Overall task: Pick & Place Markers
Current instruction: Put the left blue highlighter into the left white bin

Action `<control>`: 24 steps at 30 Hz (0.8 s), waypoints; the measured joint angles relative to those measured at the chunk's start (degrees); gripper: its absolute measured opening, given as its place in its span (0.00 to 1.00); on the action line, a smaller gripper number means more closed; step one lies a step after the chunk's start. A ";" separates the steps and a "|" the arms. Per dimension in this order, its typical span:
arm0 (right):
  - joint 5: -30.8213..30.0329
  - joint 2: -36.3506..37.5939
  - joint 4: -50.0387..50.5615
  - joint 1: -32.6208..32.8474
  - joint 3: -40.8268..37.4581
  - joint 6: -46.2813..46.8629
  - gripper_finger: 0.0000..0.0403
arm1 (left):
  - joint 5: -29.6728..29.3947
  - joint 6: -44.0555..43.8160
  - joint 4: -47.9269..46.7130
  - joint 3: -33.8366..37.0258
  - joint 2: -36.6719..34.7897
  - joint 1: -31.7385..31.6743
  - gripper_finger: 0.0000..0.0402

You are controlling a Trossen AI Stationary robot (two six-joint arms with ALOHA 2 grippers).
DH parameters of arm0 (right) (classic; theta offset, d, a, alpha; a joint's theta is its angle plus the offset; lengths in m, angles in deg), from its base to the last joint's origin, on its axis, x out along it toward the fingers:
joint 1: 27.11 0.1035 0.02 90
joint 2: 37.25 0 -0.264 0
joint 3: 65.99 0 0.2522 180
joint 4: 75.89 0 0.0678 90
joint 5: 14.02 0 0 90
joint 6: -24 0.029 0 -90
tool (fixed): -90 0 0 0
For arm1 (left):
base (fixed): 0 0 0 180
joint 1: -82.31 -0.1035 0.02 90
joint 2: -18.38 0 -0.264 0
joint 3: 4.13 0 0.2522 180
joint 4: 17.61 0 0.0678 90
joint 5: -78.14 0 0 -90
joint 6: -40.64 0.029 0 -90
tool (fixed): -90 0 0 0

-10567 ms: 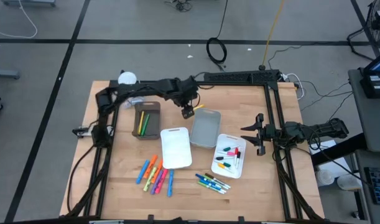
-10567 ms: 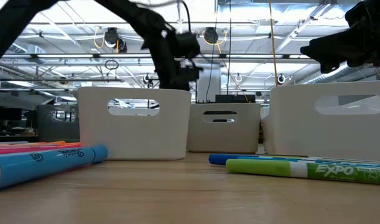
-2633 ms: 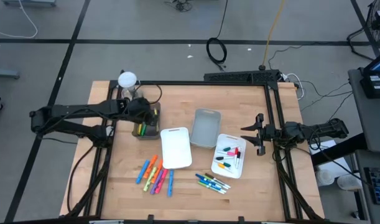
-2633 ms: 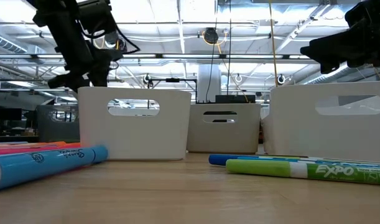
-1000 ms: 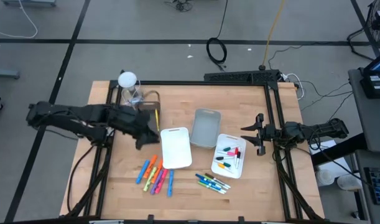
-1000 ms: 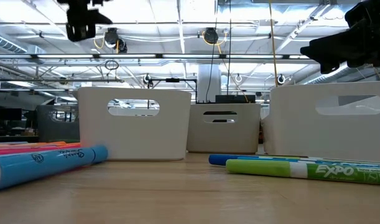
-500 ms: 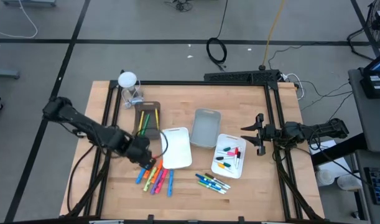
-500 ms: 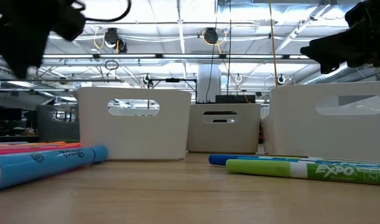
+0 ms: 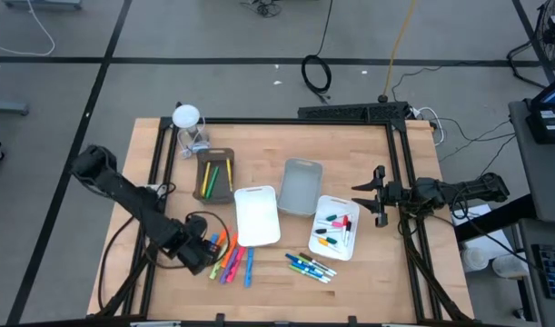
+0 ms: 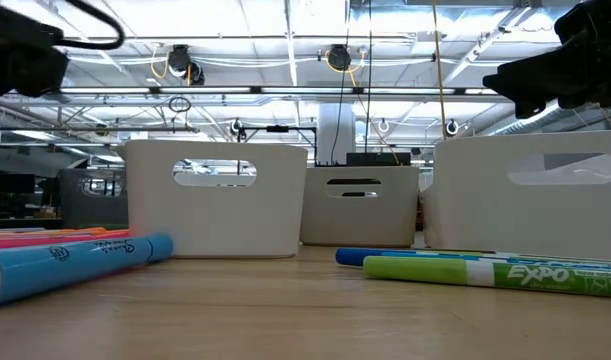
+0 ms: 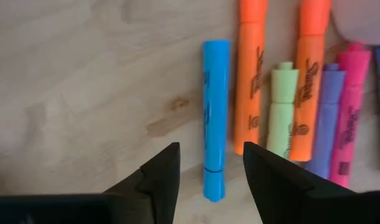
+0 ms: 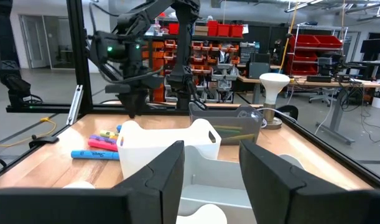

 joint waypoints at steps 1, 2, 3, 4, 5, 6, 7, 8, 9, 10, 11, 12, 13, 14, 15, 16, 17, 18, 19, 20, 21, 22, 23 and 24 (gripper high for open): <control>0.01 0.01 0.00 -0.01 0.00 0.00 0.35 | -0.27 -0.78 0.04 0.01 0.56 0.63 0.43; 0.00 0.00 0.00 0.00 0.00 0.00 0.35 | -0.40 -1.40 0.06 0.00 1.18 1.10 0.43; 0.00 0.00 0.02 -0.02 -0.02 0.00 0.35 | -0.39 -1.88 0.09 0.01 1.85 1.44 0.42; 0.00 0.02 0.00 0.00 0.00 0.00 0.35 | -0.40 -2.32 0.13 0.02 2.59 1.69 0.42; 0.00 0.01 0.01 -0.01 -0.01 0.00 0.35 | -0.42 -2.69 0.39 0.02 3.25 1.86 0.41; 0.00 0.00 0.00 -0.02 0.00 0.00 0.35 | -0.44 -2.84 0.94 0.02 3.91 2.01 0.41; 0.02 0.01 0.00 0.00 -0.01 0.00 0.35 | -0.47 -2.81 1.62 0.02 4.58 2.10 0.41; 0.00 0.02 0.01 -0.01 -0.02 0.00 0.35 | -0.45 -2.64 2.65 0.02 5.28 2.12 0.40; 0.00 0.01 0.00 -0.01 0.00 0.00 0.35 | -0.45 -1.99 3.67 0.02 5.97 2.13 0.40; 0.00 0.01 0.01 0.00 -0.01 0.00 0.35 | -0.40 -1.36 4.78 0.02 6.61 2.15 0.39; 0.02 0.00 0.02 0.00 -0.02 0.00 0.35 | -0.41 -0.95 5.83 0.02 7.24 2.12 0.39; 0.00 0.00 0.00 -0.01 -0.01 0.00 0.35 | -0.36 -0.53 6.80 0.02 7.86 2.09 0.39; 0.02 0.00 0.01 -0.02 0.00 0.00 0.35 | -0.21 -0.06 7.56 0.00 8.48 2.05 0.39; 0.00 0.02 0.01 -0.02 -0.01 0.00 0.35 | 0.24 0.23 8.09 0.02 8.96 2.05 0.39; 0.00 0.00 0.01 -0.02 0.00 0.00 0.35 | 0.80 0.29 8.57 0.02 9.52 2.05 0.39; 0.00 0.00 0.01 0.00 0.00 0.00 0.35 | 1.32 0.27 8.94 0.02 10.12 2.05 0.40; 0.02 0.01 0.00 0.00 -0.01 0.00 0.35 | 1.97 0.27 9.09 0.02 10.57 2.05 0.40; 0.00 0.02 0.00 -0.02 0.00 0.00 0.35 | 2.65 0.22 9.09 0.02 11.02 2.06 0.40; 0.00 0.00 0.00 0.00 -0.02 0.00 0.35 | 3.59 0.15 9.07 0.02 11.46 2.05 0.40; 0.01 0.00 0.00 -0.02 0.00 0.00 0.35 | 4.39 -0.21 9.10 -0.05 11.96 2.05 0.40; 0.00 0.00 0.00 0.00 0.00 0.00 0.35 | 5.34 -0.54 9.11 -0.15 12.37 2.05 0.39; 0.01 0.02 0.00 -0.02 -0.01 0.00 0.35 | 5.98 -1.09 9.13 -0.23 12.81 2.05 0.39; 0.01 0.01 0.00 -0.01 -0.01 0.00 0.35 | 6.42 -1.60 9.04 -0.26 13.28 2.01 0.38; 0.00 0.00 0.02 0.00 0.00 0.00 0.35 | 6.65 -1.83 8.98 -0.30 13.65 1.98 0.37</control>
